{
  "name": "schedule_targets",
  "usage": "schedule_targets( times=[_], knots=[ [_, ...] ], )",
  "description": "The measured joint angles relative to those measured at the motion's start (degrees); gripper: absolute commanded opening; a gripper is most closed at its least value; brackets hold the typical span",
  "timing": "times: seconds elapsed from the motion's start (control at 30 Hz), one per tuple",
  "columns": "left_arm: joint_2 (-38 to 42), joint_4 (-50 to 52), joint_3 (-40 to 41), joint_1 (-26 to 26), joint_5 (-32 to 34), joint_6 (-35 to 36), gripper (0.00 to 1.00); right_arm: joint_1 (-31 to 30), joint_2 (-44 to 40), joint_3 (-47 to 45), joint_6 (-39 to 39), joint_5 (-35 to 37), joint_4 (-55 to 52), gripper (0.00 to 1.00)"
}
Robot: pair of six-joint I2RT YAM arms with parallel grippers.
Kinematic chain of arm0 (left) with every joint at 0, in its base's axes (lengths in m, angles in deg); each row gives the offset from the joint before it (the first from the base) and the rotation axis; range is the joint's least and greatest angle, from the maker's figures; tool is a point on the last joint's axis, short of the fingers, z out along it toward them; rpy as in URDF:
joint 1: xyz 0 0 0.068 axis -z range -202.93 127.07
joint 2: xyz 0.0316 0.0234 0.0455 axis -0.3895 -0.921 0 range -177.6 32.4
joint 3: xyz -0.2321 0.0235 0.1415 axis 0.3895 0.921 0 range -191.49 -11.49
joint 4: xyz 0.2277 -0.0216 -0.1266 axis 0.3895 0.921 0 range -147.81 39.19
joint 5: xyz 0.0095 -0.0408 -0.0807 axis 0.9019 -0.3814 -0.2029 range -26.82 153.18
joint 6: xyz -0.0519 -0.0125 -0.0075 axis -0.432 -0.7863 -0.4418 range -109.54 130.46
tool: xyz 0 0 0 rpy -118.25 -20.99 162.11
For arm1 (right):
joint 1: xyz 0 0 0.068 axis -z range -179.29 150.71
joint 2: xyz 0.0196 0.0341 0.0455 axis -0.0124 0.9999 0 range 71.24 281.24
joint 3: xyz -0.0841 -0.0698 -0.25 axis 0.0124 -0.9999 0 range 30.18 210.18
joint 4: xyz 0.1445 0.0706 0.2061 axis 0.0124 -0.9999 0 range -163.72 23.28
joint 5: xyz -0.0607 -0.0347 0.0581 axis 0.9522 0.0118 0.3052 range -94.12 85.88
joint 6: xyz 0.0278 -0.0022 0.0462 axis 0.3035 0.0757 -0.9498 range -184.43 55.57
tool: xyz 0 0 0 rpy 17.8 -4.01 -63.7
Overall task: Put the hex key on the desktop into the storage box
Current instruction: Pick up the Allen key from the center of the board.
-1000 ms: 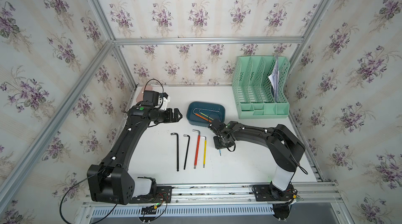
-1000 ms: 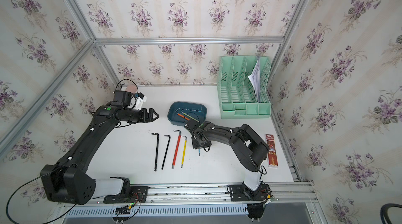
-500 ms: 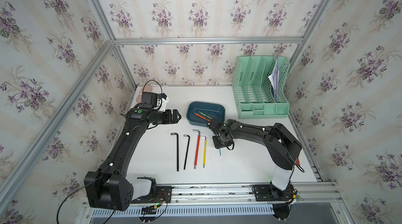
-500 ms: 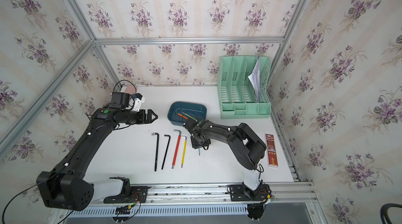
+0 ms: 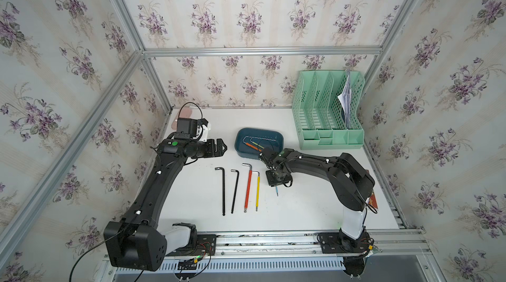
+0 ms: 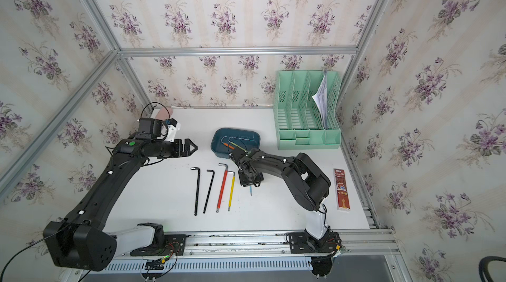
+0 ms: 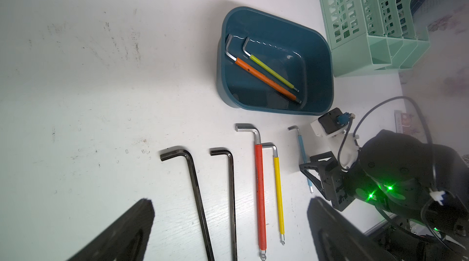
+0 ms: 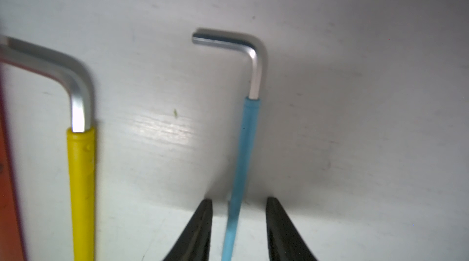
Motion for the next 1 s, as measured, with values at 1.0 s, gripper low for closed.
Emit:
schedule_targets(
  times=[1.0],
  knots=[
    [0.0,0.0,1.1,-0.2,1.5,-0.2,0.99,-1.1,-3.6,-7.4,-3.3,4.5,10.4,0.00]
  ],
)
